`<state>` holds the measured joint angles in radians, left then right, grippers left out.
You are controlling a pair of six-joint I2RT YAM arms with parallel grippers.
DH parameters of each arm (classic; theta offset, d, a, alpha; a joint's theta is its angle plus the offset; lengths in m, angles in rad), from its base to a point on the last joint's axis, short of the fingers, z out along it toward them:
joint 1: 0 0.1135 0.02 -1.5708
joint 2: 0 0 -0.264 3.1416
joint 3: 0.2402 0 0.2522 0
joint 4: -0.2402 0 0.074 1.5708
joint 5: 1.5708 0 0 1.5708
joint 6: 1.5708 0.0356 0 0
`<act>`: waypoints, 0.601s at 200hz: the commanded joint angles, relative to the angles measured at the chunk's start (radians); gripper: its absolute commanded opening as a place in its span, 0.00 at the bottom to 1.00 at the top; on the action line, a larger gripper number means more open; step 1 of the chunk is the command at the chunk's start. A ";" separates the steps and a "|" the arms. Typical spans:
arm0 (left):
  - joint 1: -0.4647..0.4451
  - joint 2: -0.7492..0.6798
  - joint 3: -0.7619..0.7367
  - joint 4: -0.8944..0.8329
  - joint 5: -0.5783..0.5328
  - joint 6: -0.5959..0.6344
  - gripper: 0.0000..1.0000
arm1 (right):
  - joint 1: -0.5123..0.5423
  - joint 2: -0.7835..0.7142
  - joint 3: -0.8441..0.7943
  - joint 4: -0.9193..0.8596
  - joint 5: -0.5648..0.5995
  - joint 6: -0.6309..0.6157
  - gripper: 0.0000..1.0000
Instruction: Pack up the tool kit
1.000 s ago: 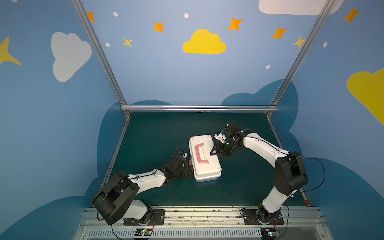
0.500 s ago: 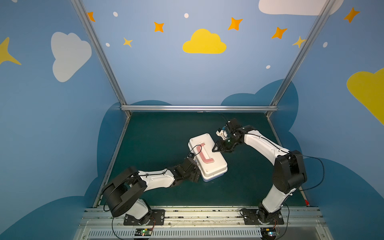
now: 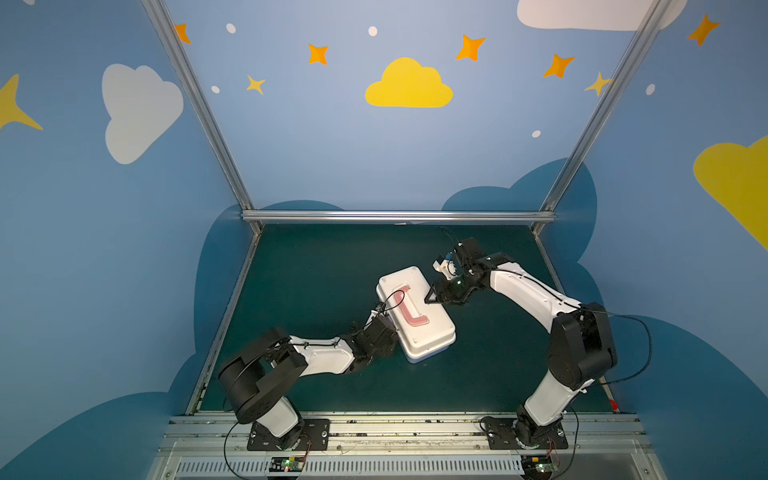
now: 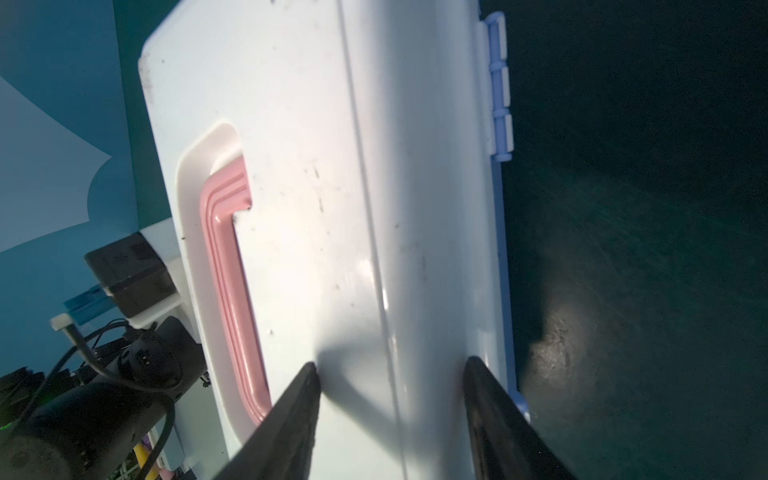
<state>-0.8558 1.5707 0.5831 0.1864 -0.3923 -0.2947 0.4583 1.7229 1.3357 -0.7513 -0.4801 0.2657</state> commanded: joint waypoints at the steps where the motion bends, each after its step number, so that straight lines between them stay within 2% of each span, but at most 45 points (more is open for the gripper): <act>1: 0.008 -0.075 -0.020 0.095 -0.079 -0.040 1.00 | 0.036 0.033 -0.055 -0.058 -0.032 0.000 0.54; 55: 0.010 -0.184 -0.058 0.019 -0.079 -0.087 1.00 | 0.037 0.040 -0.069 -0.034 -0.048 0.005 0.54; 81: 0.031 -0.210 -0.088 0.034 -0.029 -0.145 0.99 | 0.038 0.040 -0.080 -0.023 -0.053 0.004 0.54; 120: 0.106 -0.214 -0.063 0.022 0.208 -0.230 0.91 | 0.046 0.045 -0.114 -0.013 -0.069 0.008 0.55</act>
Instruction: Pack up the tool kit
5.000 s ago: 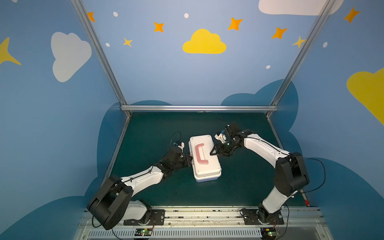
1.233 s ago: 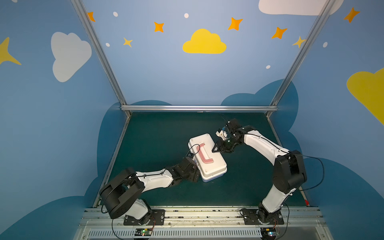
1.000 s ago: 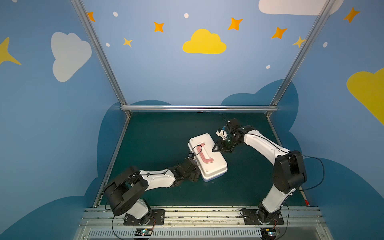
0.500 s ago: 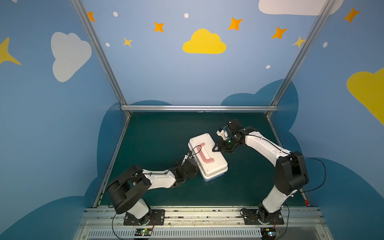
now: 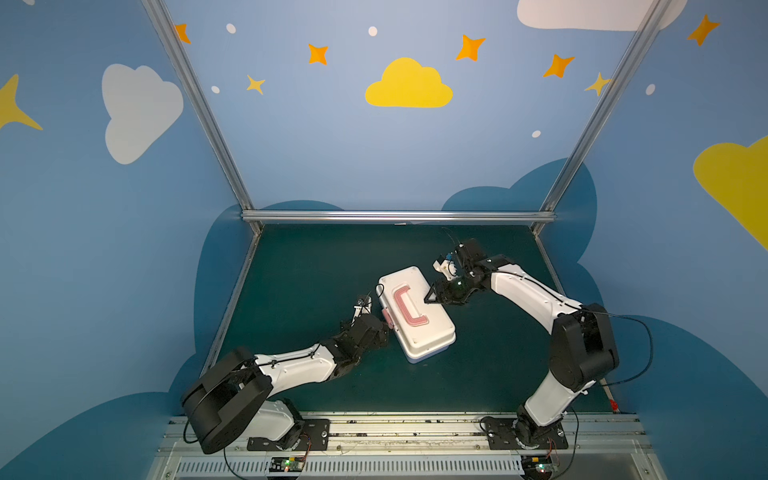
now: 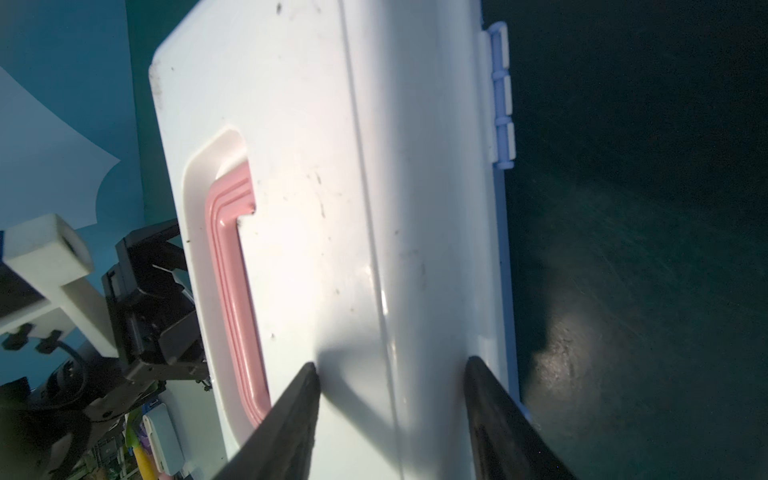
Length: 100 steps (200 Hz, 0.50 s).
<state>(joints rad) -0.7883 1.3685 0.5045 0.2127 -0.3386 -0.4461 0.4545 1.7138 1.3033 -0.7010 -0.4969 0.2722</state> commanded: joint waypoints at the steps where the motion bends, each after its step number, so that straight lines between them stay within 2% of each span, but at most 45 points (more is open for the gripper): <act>1: 0.040 -0.012 0.016 -0.006 0.161 -0.079 0.91 | 0.050 0.053 -0.083 -0.062 -0.052 0.001 0.55; 33: 0.064 -0.086 0.009 -0.015 0.263 -0.139 0.85 | 0.062 0.038 -0.105 -0.051 -0.066 0.004 0.55; 54: 0.088 -0.157 -0.042 0.055 0.366 -0.175 0.83 | 0.065 0.054 -0.093 -0.051 -0.074 -0.005 0.55; 83: 0.096 -0.193 -0.076 0.102 0.411 -0.195 0.77 | 0.069 0.073 -0.077 -0.049 -0.081 -0.005 0.55; 100: 0.104 -0.171 -0.082 0.132 0.440 -0.205 0.69 | 0.072 0.080 -0.075 -0.046 -0.083 -0.003 0.55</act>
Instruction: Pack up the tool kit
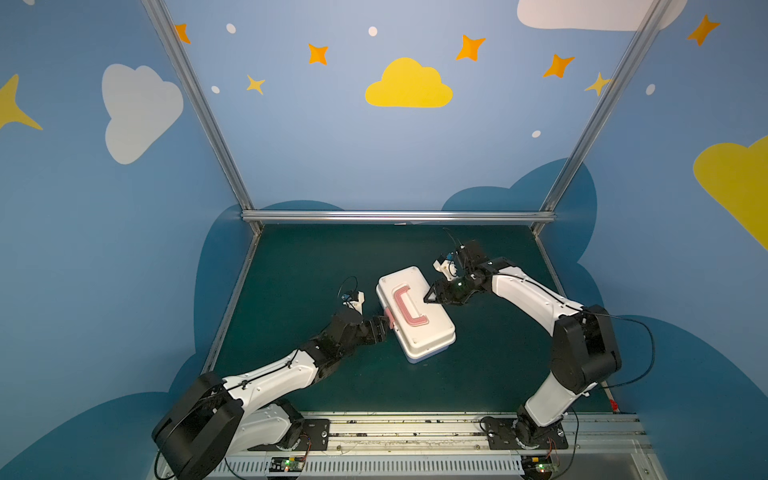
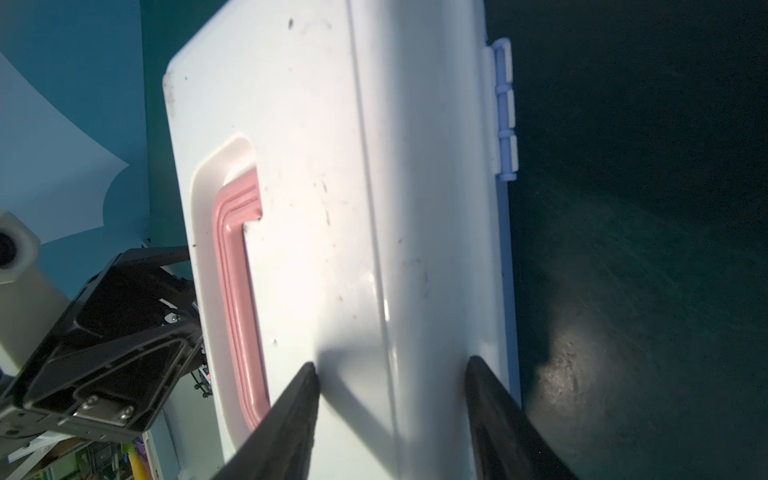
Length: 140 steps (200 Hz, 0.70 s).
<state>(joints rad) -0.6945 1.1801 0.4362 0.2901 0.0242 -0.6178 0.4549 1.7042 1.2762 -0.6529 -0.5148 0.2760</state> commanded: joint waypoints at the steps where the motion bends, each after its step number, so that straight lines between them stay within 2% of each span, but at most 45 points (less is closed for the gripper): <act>1: 0.011 0.021 -0.014 0.056 0.078 -0.034 0.68 | 0.072 0.090 -0.048 -0.094 -0.065 -0.006 0.55; 21: 0.017 0.057 -0.018 0.105 0.111 -0.058 0.55 | 0.074 0.095 -0.050 -0.096 -0.064 -0.005 0.55; 47: 0.020 0.051 -0.024 0.125 0.111 -0.075 0.54 | 0.077 0.091 -0.059 -0.091 -0.061 -0.001 0.54; 95: 0.022 -0.043 -0.037 0.087 0.092 -0.084 0.54 | 0.079 0.090 -0.066 -0.090 -0.054 0.003 0.54; 140: 0.023 -0.076 -0.059 0.087 0.103 -0.109 0.45 | 0.079 0.100 -0.064 -0.085 -0.054 0.006 0.54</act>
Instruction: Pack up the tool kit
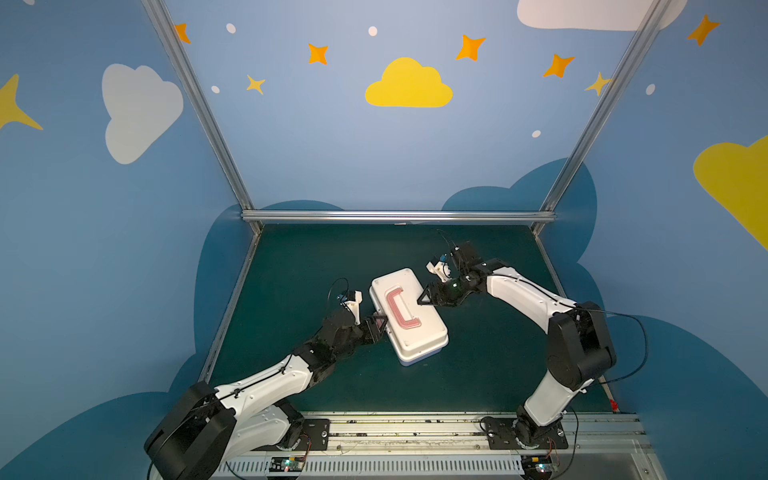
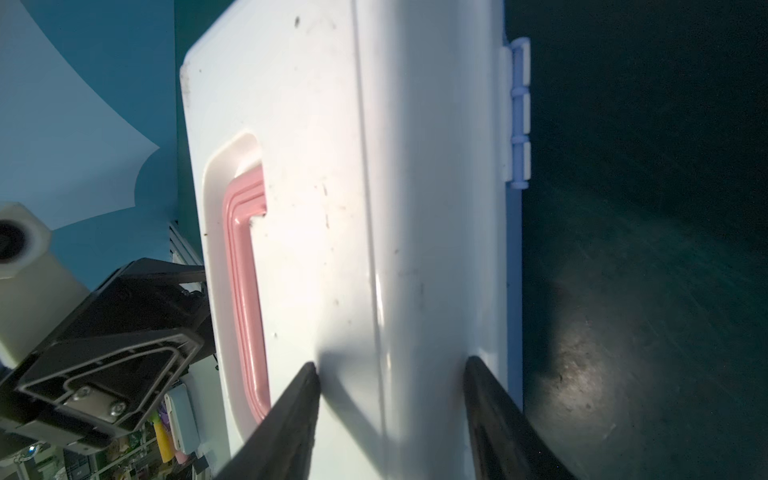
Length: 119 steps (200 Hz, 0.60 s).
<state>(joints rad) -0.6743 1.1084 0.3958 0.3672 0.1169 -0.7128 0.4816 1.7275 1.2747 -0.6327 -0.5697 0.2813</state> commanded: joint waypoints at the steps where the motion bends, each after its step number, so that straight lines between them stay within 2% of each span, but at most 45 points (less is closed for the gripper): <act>1: 0.002 -0.004 -0.019 0.010 0.011 -0.015 0.45 | 0.052 0.077 -0.062 -0.105 0.002 0.001 0.54; 53: 0.002 0.012 -0.013 0.023 0.024 -0.018 0.28 | 0.054 0.083 -0.057 -0.104 0.003 0.002 0.54; 119: 0.002 0.014 -0.012 0.018 0.021 -0.015 0.20 | 0.054 0.078 -0.057 -0.110 0.005 0.004 0.54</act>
<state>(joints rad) -0.6743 1.1221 0.3866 0.3710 0.1307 -0.7345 0.4816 1.7287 1.2747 -0.6312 -0.5697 0.2848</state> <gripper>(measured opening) 0.212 0.543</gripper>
